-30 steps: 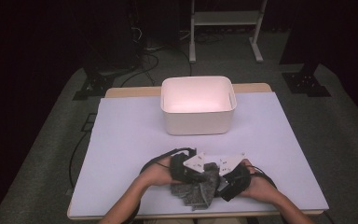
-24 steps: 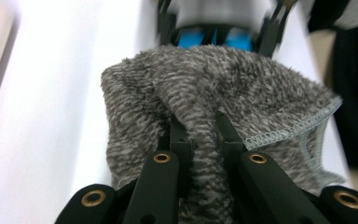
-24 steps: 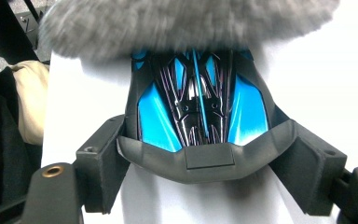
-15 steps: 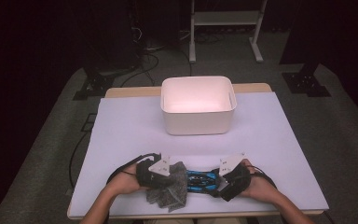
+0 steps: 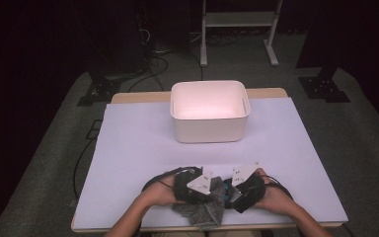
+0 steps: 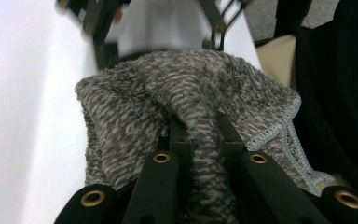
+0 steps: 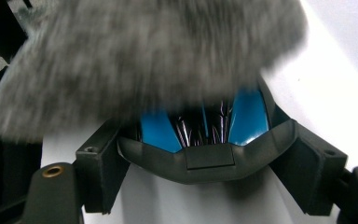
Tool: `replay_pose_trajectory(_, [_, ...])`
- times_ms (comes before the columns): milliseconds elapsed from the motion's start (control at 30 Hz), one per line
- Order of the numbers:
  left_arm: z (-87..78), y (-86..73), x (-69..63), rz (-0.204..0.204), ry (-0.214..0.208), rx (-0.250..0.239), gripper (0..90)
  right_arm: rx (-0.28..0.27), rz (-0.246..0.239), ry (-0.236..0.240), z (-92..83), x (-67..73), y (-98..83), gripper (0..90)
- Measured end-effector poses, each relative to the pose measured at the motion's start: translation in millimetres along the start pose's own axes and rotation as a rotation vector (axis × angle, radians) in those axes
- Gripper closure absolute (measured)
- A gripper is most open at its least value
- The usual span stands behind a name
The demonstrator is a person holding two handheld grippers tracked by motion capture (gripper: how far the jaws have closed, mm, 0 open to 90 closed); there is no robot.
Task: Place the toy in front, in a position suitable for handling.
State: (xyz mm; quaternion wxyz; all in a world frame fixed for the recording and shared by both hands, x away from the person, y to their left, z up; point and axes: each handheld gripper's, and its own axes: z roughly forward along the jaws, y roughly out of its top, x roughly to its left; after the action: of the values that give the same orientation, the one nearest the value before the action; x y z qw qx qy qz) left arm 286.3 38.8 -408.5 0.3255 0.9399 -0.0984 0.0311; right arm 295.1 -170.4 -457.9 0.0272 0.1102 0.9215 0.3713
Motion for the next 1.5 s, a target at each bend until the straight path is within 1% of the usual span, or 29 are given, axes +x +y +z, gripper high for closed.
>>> replay_pose_trajectory(33, [1.9,2.3,0.3,0.009,-0.001,0.013,80.9,-0.001,-0.004,0.001,0.0,-0.2,-0.2,23.3])
replay_pose_trajectory(100, [1.4,2.6,1.1,0.011,-0.006,0.019,81.0,-0.001,-0.004,0.002,-0.1,-0.2,-0.3,23.3])
replay_pose_trajectory(133, [-2.7,-2.2,1.5,-0.004,-0.004,0.014,81.0,-0.002,-0.003,0.002,0.0,-0.3,-0.3,23.3])
replay_pose_trajectory(200, [-6.0,-6.2,1.1,-0.01,-0.001,0.019,81.1,-0.001,-0.004,0.002,0.0,-0.3,-0.2,23.3])
replay_pose_trajectory(367, [-24.6,-36.2,-1.5,-0.078,0.027,0.023,81.2,0.002,-0.002,0.002,0.1,-0.1,0.2,23.3])
replay_pose_trajectory(400, [-29.9,-43.8,-1.3,-0.103,0.038,0.021,81.2,0.002,-0.002,0.002,0.1,-0.1,0.2,23.3])
replay_pose_trajectory(467, [-36.9,-54.4,0.8,-0.126,0.065,0.038,81.2,0.004,0.0,-0.002,0.3,0.5,0.6,23.3])
replay_pose_trajectory(500, [-41.7,-63.8,4.2,-0.15,0.084,0.063,81.1,0.004,0.0,-0.002,0.3,0.5,0.6,23.3])
replay_pose_trajectory(533, [-46.7,-72.7,8.7,-0.178,0.096,0.069,81.1,0.003,0.001,-0.001,0.3,0.4,0.6,23.3])
replay_pose_trajectory(567, [-46.7,-72.7,8.7,-0.178,0.096,0.069,81.1,0.003,0.001,-0.001,0.3,0.4,0.6,23.3])
replay_pose_trajectory(600, [-49.5,-78.5,13.2,-0.2,0.113,0.07,81.1,0.004,0.001,-0.001,0.4,0.4,0.7,23.3])
replay_pose_trajectory(667, [-50.6,-83.7,20.0,-0.226,0.123,0.068,81.1,0.003,0.001,0.0,0.4,0.1,0.5,23.3])
replay_pose_trajectory(700, [-50.2,-84.6,23.5,-0.237,0.118,0.049,81.1,0.003,0.001,0.0,0.4,0.1,0.6,23.3])
replay_pose_trajectory(800, [-41.8,-76.7,30.3,-0.231,0.103,0.034,81.1,0.0,0.002,0.004,0.3,-0.3,0.2,23.3])
replay_pose_trajectory(900, [-35.1,-59.7,36.7,-0.197,0.094,0.011,81.1,-0.001,0.004,0.006,0.2,-0.5,0.1,23.3])
replay_pose_trajectory(967, [-27.5,-43.2,39.2,-0.162,0.075,-0.007,81.2,0.001,0.003,0.003,0.4,-0.2,0.4,23.3])
replay_pose_trajectory(1000, [-17.9,-29.2,39.5,-0.129,0.051,-0.002,81.2,0.001,0.002,0.002,0.4,-0.1,0.4,23.3])
replay_pose_trajectory(1033, [-17.9,-29.2,39.5,-0.129,0.051,-0.002,81.2,0.001,0.002,0.002,0.4,-0.1,0.4,23.3])
replay_pose_trajectory(1067, [-11.2,-20.0,39.5,-0.105,0.043,0.006,81.2,0.001,0.003,0.002,0.4,0.0,0.3,23.3])
replay_pose_trajectory(1167, [-2.9,-1.7,39.1,-0.063,0.016,0.008,81.3,-0.001,0.002,0.003,0.5,-0.1,0.1,23.3])
replay_pose_trajectory(1200, [1.3,6.7,37.9,-0.036,-0.004,0.005,81.3,0.002,0.003,0.002,0.5,0.0,0.4,23.3])
replay_pose_trajectory(1233, [6.5,13.2,35.9,-0.024,-0.02,0.009,81.3,0.004,0.002,0.0,0.4,0.0,0.8,23.3])
replay_pose_trajectory(1267, [16.5,23.1,31.5,-0.003,-0.035,0.036,81.3,0.005,0.004,0.003,0.5,0.2,0.8,23.3])
replay_pose_trajectory(1300, [16.5,23.1,31.5,-0.003,-0.035,0.036,81.3,0.005,0.004,0.003,0.5,0.2,0.8,23.3])
replay_pose_trajectory(1333, [20.0,29.5,31.9,0.019,-0.037,0.04,81.3,0.004,0.007,0.002,0.5,0.5,0.8,23.3])
replay_pose_trajectory(1400, [24.1,36.3,31.9,0.032,-0.045,0.045,81.2,0.002,-0.007,-0.001,0.7,-0.4,0.2,23.3])
replay_pose_trajectory(1433, [26.8,40.6,31.3,0.041,-0.044,0.043,81.3,0.003,0.01,0.003,0.3,0.8,0.6,23.3])
replay_pose_trajectory(1467, [28.9,43.2,30.5,0.042,-0.046,0.042,81.3,0.001,0.003,0.001,0.5,0.3,0.3,23.3])
replay_pose_trajectory(1500, [32.5,46.1,29.6,0.049,-0.048,0.048,81.3,0.0,0.012,0.003,0.5,1.1,0.2,23.4])
